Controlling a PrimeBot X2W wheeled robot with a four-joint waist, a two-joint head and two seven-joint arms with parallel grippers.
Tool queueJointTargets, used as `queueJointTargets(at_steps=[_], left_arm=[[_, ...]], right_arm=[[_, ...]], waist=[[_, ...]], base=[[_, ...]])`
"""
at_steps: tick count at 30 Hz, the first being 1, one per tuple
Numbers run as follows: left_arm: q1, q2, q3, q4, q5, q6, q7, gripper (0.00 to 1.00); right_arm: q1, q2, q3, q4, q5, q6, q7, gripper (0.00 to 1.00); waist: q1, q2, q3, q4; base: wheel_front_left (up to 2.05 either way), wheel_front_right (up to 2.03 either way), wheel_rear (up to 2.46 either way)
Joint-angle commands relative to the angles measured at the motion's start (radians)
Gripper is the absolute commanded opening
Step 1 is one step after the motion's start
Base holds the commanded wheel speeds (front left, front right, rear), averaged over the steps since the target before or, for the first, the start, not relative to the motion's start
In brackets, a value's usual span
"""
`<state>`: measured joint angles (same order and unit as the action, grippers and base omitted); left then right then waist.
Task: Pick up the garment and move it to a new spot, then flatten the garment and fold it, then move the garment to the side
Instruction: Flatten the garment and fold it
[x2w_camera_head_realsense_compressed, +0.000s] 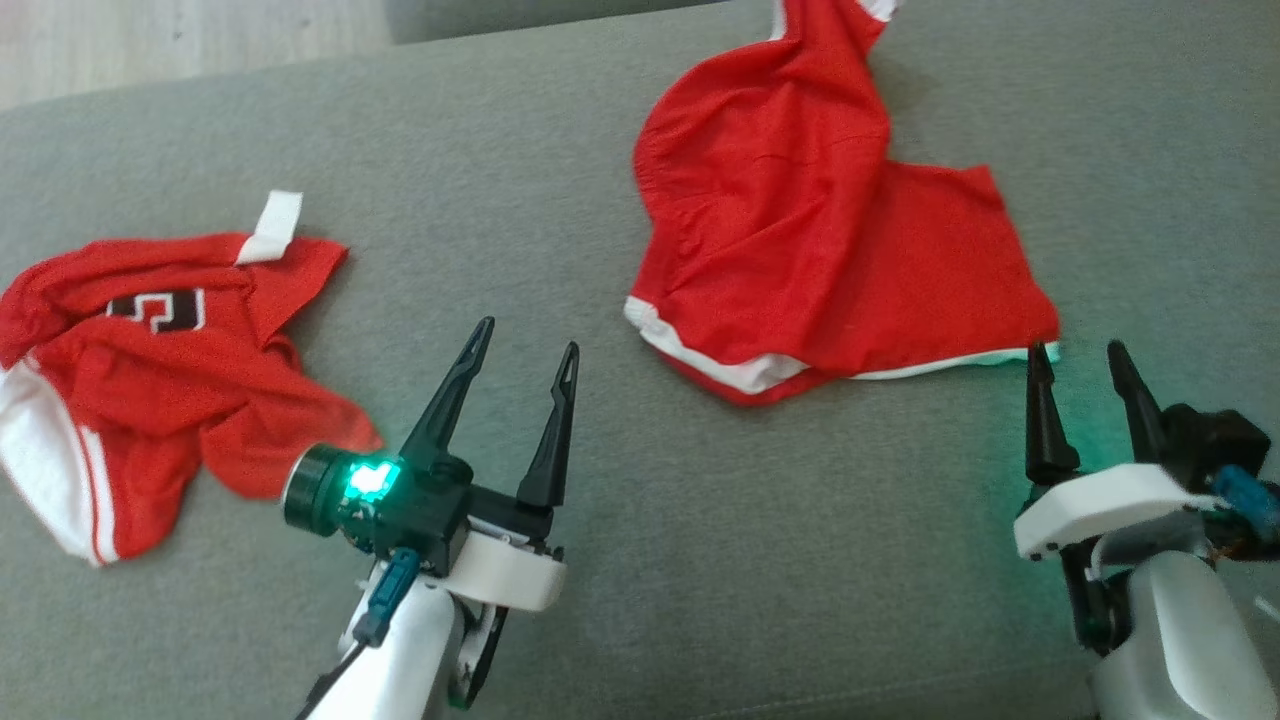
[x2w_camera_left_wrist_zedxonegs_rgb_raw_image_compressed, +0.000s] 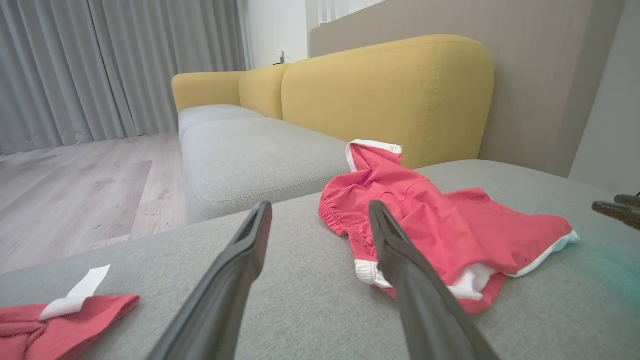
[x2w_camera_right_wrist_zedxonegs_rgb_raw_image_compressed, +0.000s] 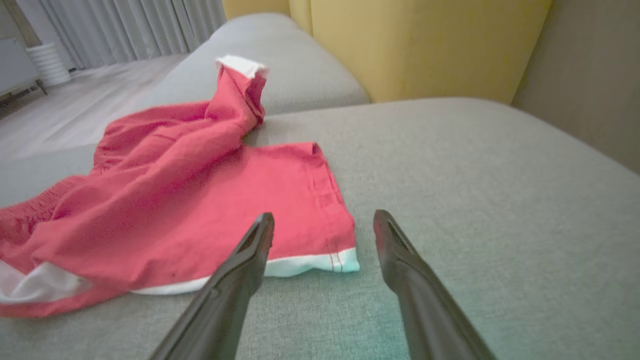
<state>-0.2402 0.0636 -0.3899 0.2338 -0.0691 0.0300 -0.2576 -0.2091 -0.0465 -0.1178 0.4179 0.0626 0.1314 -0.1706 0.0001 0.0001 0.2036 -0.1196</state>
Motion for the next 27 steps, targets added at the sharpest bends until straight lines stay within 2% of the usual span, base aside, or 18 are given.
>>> queueJointTargets(at_steps=[1, 10, 15, 17, 27], left_arm=[[-0.036, 0.006, 0.028, -0.030, 0.008, -0.003, -0.004, 1.00], [-0.045, 0.001, 0.023, -0.023, 0.016, -0.012, -0.004, 1.00], [-0.043, 0.000, 0.025, -0.025, 0.018, -0.014, -0.004, 1.00], [-0.042, -0.001, 0.027, -0.024, 0.020, -0.014, -0.004, 1.00], [-0.056, 0.008, 0.025, -0.016, 0.035, -0.028, -0.004, 1.00]], right_arm=[[-0.041, -0.004, 0.004, 0.000, -0.015, -0.001, 0.019, 1.00], [-0.156, -0.004, -0.141, 0.220, -0.071, -0.001, 0.077, 1.00], [-0.199, -0.004, -0.155, 0.310, -0.108, -0.001, 0.068, 1.00], [-0.212, -0.004, -0.152, 0.338, -0.120, -0.001, 0.063, 0.00], [-0.239, -0.004, -0.227, 0.342, -0.179, -0.001, 0.007, 0.00]], waist=[[-0.0001, -0.0001, 0.014, 0.018], [-0.0001, -0.0001, 0.044, 0.077], [-0.0001, -0.0001, 0.048, 0.086], [-0.0001, -0.0001, 0.048, 0.085], [-0.0001, -0.0001, 0.037, 0.031]], base=[[0.00, 0.00, 0.00], [0.00, 0.00, 0.00], [0.00, 0.00, 0.00], [0.00, 0.00, 0.00], [0.00, 0.00, 0.00]])
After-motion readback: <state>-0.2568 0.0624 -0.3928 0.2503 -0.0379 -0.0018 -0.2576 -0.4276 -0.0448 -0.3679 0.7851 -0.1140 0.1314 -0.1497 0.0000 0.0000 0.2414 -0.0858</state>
